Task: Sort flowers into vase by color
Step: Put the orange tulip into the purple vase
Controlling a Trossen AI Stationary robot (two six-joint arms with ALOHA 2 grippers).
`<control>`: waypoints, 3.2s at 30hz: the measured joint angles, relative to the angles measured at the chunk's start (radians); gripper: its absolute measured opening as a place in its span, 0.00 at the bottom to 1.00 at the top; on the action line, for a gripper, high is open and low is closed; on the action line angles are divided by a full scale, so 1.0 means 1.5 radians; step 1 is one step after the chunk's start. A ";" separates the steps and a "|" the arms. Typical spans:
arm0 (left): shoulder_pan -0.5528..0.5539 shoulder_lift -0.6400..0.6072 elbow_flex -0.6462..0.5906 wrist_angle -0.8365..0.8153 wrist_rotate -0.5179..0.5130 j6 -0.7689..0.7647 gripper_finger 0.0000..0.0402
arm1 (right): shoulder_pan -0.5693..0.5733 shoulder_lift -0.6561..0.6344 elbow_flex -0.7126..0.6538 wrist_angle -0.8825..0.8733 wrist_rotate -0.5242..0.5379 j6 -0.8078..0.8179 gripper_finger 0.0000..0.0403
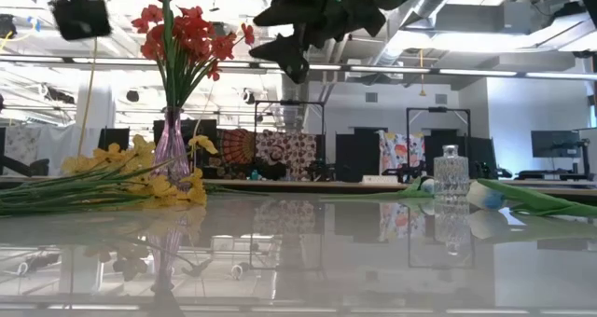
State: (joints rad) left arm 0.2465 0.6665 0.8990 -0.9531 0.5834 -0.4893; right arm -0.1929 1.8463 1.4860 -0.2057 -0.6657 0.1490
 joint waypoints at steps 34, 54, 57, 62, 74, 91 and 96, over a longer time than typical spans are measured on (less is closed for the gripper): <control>-0.718 0.541 0.000 0.345 -0.366 -0.188 0.74 | 0.112 -0.009 0.000 -0.184 -0.031 -0.041 0.61; -0.875 0.726 0.045 0.257 -0.579 -0.269 0.42 | 0.248 -0.009 0.000 -0.181 0.168 0.065 0.61; -0.876 0.727 0.060 0.220 -0.567 -0.260 0.19 | 0.251 -0.009 0.000 -0.178 0.182 0.068 0.61; -0.876 0.694 0.116 0.178 -0.496 -0.192 0.03 | 0.245 -0.009 0.016 -0.171 0.162 0.110 0.61; -0.758 0.486 0.277 -0.087 -0.525 -0.147 0.01 | 0.217 -0.015 0.215 -0.233 0.081 0.053 0.61; -0.428 0.467 0.277 -0.111 -0.290 -0.116 0.00 | 0.164 0.069 0.323 -0.250 0.160 0.052 0.61; -0.398 0.512 0.277 -0.108 -0.269 -0.055 0.00 | 0.160 0.122 0.322 -0.276 0.114 0.053 0.61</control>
State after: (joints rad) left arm -0.3507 1.4347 1.3151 -1.1150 0.1792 -0.5717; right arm 0.0463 2.0289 1.9697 -0.6200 -0.4942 0.2283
